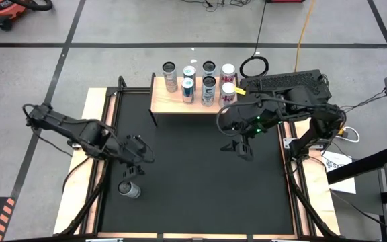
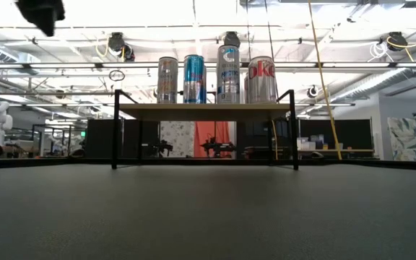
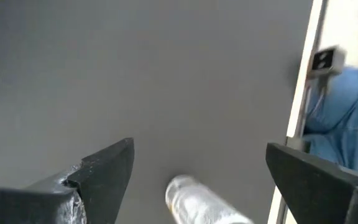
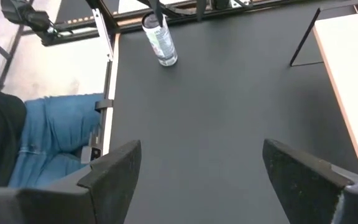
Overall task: Place canned beverage on shelf
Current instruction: Put the white and black soda can on the shelf
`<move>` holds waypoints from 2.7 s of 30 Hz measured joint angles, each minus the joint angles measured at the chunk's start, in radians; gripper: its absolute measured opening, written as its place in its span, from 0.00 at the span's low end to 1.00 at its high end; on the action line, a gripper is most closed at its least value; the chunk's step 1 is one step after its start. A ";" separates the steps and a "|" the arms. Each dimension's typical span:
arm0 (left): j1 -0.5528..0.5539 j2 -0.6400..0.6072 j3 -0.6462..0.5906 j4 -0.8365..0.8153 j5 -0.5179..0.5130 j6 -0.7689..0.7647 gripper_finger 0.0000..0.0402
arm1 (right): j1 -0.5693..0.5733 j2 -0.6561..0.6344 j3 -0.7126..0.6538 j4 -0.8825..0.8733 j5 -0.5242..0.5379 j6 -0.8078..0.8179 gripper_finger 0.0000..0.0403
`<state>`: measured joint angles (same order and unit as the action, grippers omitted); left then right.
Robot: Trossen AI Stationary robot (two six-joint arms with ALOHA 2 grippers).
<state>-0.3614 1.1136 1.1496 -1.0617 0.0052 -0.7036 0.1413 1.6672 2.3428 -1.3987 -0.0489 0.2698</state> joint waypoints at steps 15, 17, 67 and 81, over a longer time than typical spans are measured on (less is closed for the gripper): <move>-0.136 0.075 0.000 -0.168 -0.007 -0.236 0.92 | 0.001 0.016 0.000 -0.032 0.000 -0.029 0.79; -0.158 0.090 0.000 -0.168 -0.007 -0.258 0.92 | 0.002 0.016 0.000 -0.034 0.000 -0.028 0.79; -0.343 0.260 -0.001 -0.190 0.066 -0.385 0.92 | 0.004 0.016 0.000 -0.052 0.000 -0.023 0.79; -0.341 0.259 -0.077 -0.176 0.122 -0.322 0.71 | 0.004 0.016 0.000 -0.058 0.000 -0.025 0.79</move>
<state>-0.7022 1.3727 1.0726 -1.2373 0.1277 -1.0253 0.1456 1.6829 2.3428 -1.4566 -0.0490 0.2444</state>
